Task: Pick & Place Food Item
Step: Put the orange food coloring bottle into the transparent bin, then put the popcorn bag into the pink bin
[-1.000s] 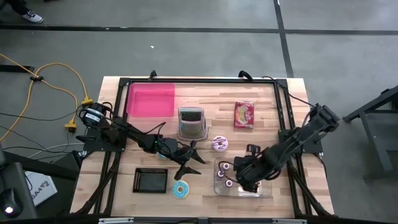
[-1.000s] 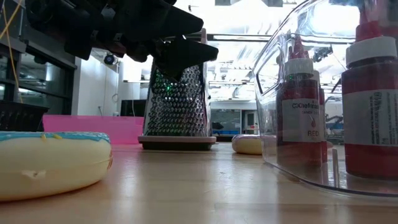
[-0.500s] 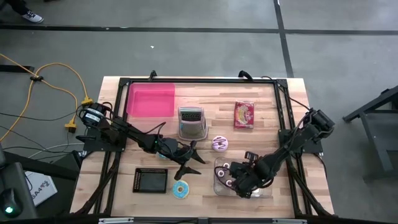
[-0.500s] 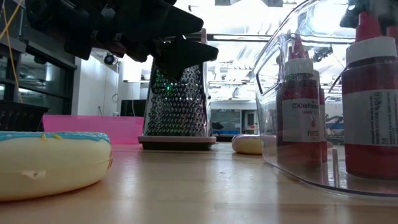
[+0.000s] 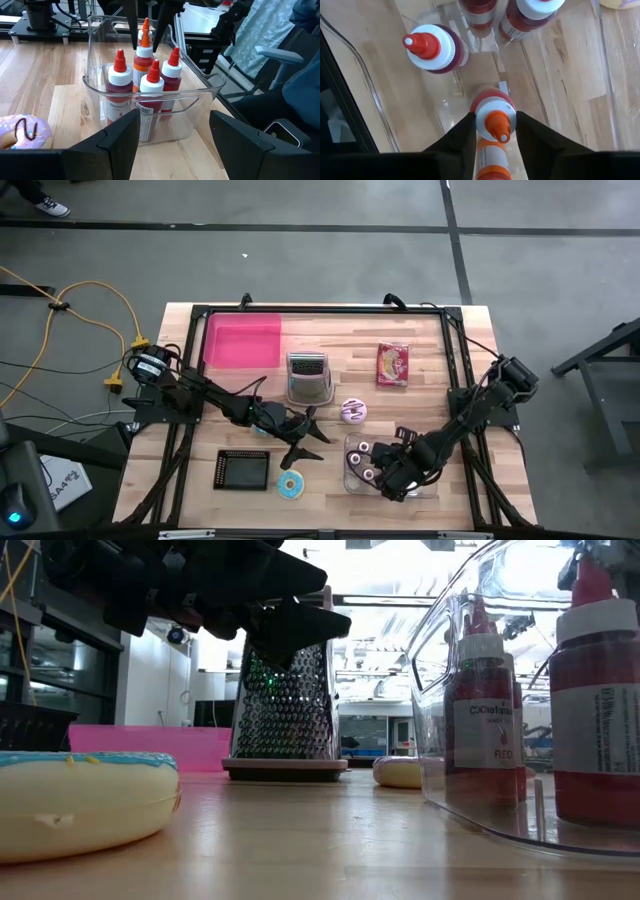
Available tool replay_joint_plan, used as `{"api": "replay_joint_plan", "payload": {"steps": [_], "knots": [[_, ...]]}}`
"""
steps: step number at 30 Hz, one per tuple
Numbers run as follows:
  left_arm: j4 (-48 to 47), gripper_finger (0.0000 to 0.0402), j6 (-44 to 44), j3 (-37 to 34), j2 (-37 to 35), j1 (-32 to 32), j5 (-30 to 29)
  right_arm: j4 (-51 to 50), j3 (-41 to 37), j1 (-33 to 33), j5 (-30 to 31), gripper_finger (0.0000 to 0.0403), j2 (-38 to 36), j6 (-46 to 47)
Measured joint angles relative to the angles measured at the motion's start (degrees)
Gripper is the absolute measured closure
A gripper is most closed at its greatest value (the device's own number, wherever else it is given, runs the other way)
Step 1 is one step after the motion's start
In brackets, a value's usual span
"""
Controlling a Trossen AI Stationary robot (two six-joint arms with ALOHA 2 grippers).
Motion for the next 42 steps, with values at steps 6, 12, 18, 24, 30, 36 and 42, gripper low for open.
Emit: {"api": "replay_joint_plan", "payload": {"steps": [6,12,18,24,30,36,42], "knots": [[0.02,0.0168,0.0,0.0,0.0,-0.02,0.0,0.04,0.0,0.0,0.0,0.0265,0.0,0.02],[0.01,0.0168,0.0,0.0,0.0,-0.02,0.0,0.5,0.0,0.0,-0.02,0.0254,0.0,0.0],[0.02,0.0168,0.0,0.0,0.0,-0.02,-0.02,1.25,0.0,0.21,0.07,0.0252,0.0,0.0],[0.0,0.0168,0.0,0.0,0.0,-0.02,0.0,1.3,0.0,0.9,0.44,0.0251,0.0,0.0],[0.0,0.0168,0.0,0.0,0.0,-0.02,-0.01,1.05,0.0,0.85,0.51,0.0251,-1.85,-0.29],[0.02,0.0168,0.0,0.0,0.0,0.0,-0.02,1.03,0.02,0.76,3.92,0.0251,-5.73,-0.81],[0.0,0.0168,0.0,0.0,0.0,0.0,-0.01,1.05,0.02,0.74,6.25,0.0251,-7.58,-1.66]]}}
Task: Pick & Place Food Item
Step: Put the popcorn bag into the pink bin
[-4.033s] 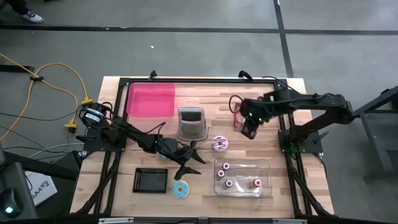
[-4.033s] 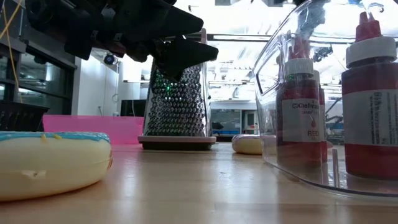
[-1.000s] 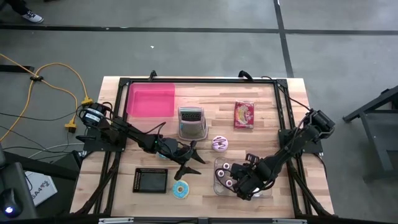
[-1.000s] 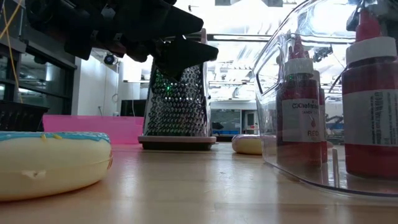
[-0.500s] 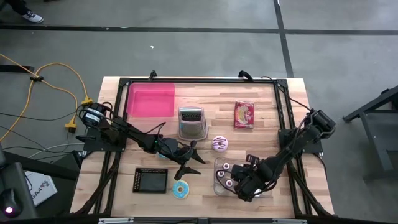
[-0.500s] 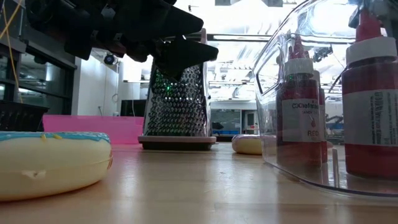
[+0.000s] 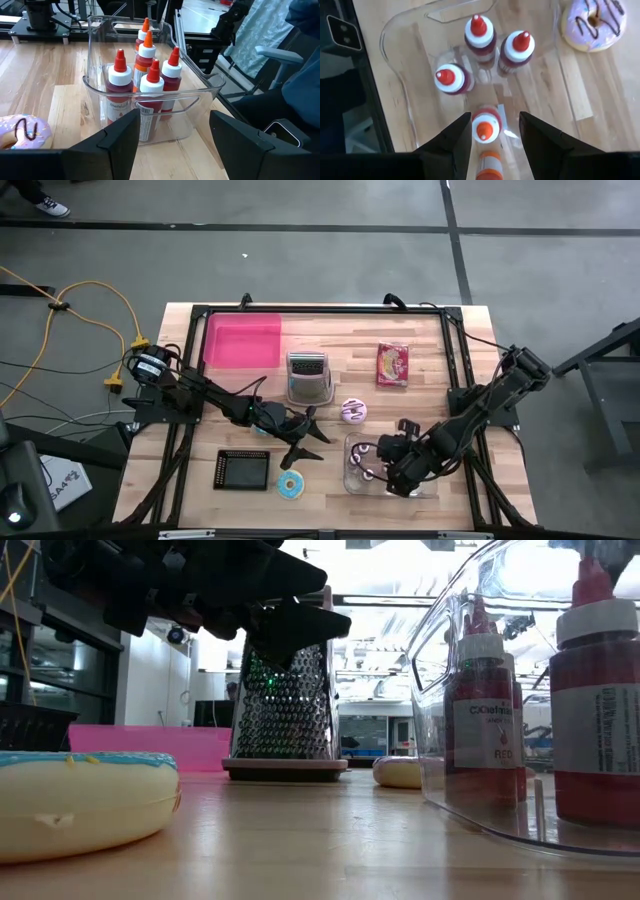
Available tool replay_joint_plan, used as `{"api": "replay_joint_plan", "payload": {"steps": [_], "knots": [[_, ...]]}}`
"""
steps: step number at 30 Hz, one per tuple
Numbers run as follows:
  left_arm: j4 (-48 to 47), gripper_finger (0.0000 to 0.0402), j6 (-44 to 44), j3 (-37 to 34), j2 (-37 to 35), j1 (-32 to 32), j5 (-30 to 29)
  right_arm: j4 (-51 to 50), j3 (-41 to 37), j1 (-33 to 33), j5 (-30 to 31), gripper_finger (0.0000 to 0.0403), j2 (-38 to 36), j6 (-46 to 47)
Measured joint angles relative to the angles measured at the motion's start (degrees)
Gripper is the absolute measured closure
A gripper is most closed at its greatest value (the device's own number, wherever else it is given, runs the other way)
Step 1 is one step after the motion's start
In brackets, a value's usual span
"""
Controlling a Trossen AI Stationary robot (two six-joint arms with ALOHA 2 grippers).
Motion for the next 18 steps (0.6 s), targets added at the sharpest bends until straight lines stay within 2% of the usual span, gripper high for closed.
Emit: {"api": "replay_joint_plan", "payload": {"steps": [9,18], "knots": [[0.02,0.0168,0.0,0.0,0.0,-0.01,0.01,-0.05,0.0,-1.97,1.34,0.0251,0.0,-0.67],[0.02,0.0168,0.0,0.0,0.0,-0.01,0.0,-0.02,0.0,-6.12,1.18,0.0251,-1.29,-7.26]]}}
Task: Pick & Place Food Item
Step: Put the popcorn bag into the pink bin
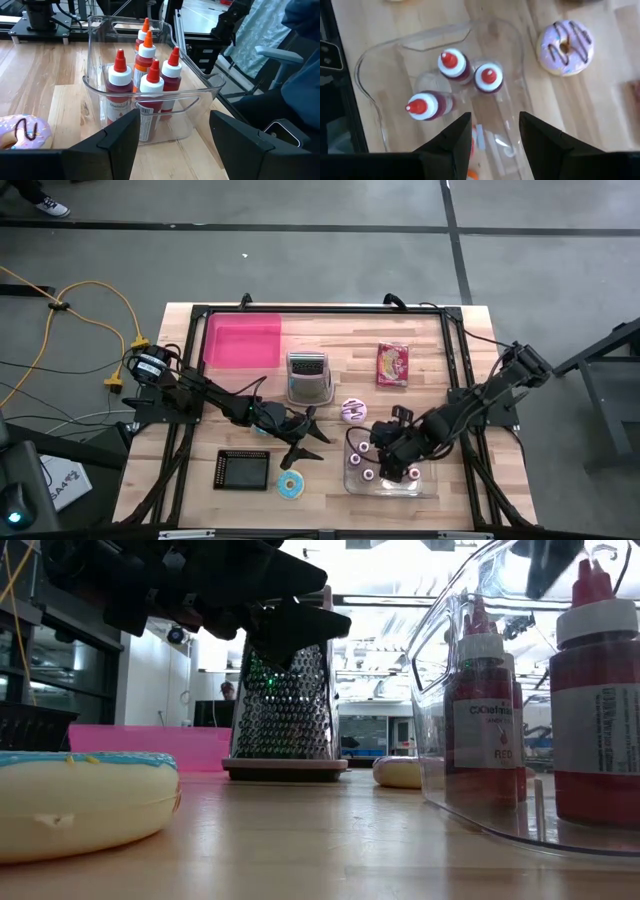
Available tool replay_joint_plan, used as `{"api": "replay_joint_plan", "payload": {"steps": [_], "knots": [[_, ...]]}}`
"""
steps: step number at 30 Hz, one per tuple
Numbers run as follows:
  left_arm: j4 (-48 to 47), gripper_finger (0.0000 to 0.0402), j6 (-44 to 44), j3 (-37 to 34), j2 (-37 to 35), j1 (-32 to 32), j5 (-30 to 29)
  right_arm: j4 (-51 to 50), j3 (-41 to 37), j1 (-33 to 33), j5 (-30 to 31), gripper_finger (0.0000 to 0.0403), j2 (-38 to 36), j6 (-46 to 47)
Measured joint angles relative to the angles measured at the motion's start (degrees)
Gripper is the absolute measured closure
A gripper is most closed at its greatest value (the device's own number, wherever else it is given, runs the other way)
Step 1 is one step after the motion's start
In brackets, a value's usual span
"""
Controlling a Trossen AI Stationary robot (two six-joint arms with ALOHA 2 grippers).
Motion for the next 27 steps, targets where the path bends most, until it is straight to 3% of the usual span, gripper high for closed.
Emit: {"api": "replay_joint_plan", "payload": {"steps": [12,27], "knots": [[0.0,0.0168,0.0,0.0,0.0,0.01,-0.01,-5.28,0.02,-5.09,3.02,0.0251,-5.34,-6.77],[-0.02,0.0168,0.0,0.0,0.0,0.0,-0.01,-9.39,0.02,-12.25,6.75,0.0251,-5.6,-15.28]]}}
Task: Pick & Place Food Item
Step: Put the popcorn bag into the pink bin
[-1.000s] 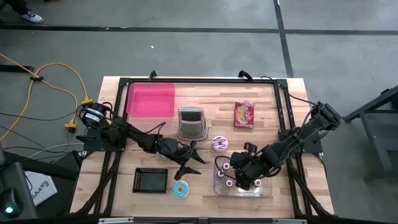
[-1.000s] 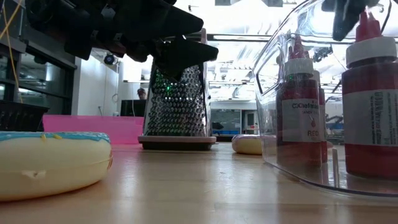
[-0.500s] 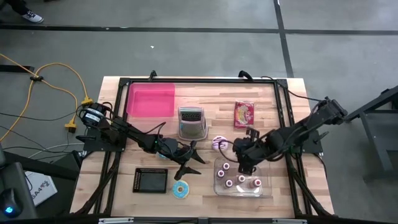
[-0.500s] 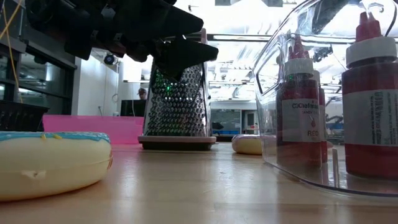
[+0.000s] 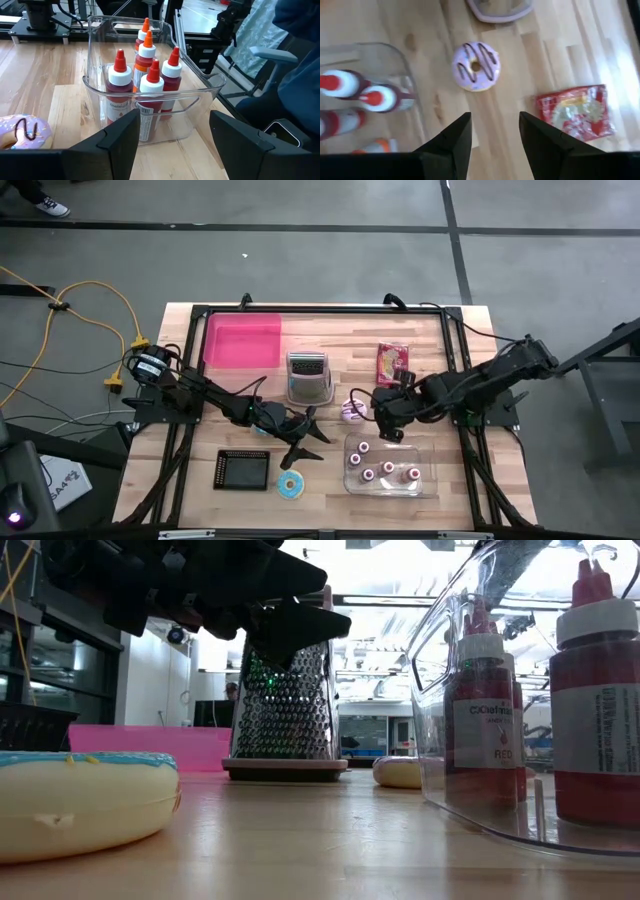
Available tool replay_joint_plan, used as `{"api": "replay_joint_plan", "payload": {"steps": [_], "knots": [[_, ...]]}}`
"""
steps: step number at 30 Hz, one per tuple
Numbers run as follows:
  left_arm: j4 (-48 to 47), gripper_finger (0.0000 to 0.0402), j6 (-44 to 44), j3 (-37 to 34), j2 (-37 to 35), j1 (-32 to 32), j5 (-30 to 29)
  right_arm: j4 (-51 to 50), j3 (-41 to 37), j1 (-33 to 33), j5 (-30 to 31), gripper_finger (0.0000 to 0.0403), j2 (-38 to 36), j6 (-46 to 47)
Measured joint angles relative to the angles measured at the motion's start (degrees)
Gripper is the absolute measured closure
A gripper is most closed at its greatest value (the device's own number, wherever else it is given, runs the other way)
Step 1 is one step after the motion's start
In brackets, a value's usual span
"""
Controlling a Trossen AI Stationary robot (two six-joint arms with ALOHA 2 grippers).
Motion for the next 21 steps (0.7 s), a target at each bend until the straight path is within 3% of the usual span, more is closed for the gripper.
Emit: {"api": "replay_joint_plan", "payload": {"steps": [13,21], "knots": [[0.02,0.0168,0.0,0.0,0.0,0.0,0.01,-2.33,-0.29,-6.96,4.5,0.0251,0.02,-8.92],[0.0,0.0168,0.0,0.0,0.0,0.0,0.0,-0.8,-8.83,-7.93,4.02,0.0251,0.09,-7.15]]}}
